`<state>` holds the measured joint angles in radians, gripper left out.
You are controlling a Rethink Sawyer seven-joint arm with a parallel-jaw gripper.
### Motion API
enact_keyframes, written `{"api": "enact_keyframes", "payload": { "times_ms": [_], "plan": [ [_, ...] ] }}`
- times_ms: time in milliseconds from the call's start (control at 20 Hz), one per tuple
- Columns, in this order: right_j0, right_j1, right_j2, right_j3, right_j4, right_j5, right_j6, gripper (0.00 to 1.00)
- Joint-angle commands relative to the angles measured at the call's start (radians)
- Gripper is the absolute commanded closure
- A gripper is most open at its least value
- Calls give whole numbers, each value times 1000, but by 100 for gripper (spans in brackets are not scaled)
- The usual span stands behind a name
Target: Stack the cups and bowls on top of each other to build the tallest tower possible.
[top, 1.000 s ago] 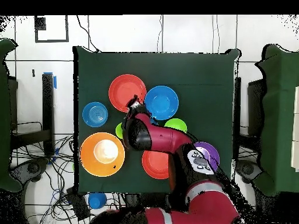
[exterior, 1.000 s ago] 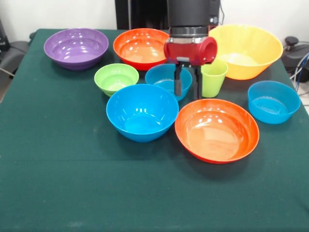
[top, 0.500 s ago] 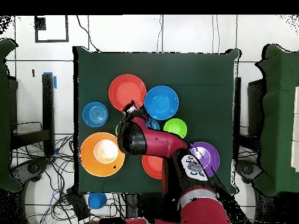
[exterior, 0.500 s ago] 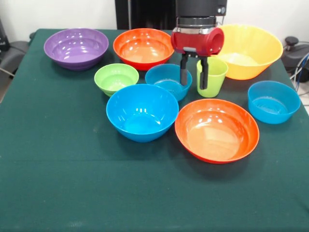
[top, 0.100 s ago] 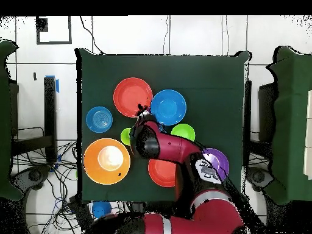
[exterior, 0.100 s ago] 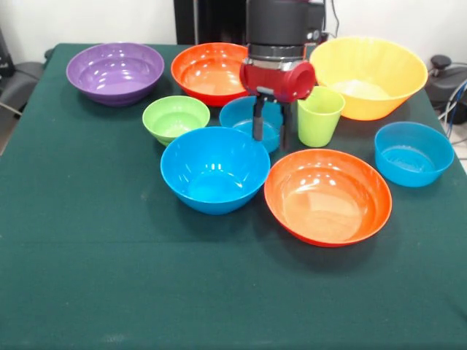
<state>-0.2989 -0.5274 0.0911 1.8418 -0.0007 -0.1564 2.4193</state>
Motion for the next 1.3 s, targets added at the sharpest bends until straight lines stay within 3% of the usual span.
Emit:
{"api": "enact_keyframes", "payload": {
  "times_ms": [50,650,1000,1300],
  "plan": [
    [1,92,9,-98,73,-23,137,0],
    [-49,145,67,-136,84,-162,180,0],
    [-98,146,117,-162,63,-153,153,0],
    [-98,154,104,-207,69,-128,108,0]
  ]
}}
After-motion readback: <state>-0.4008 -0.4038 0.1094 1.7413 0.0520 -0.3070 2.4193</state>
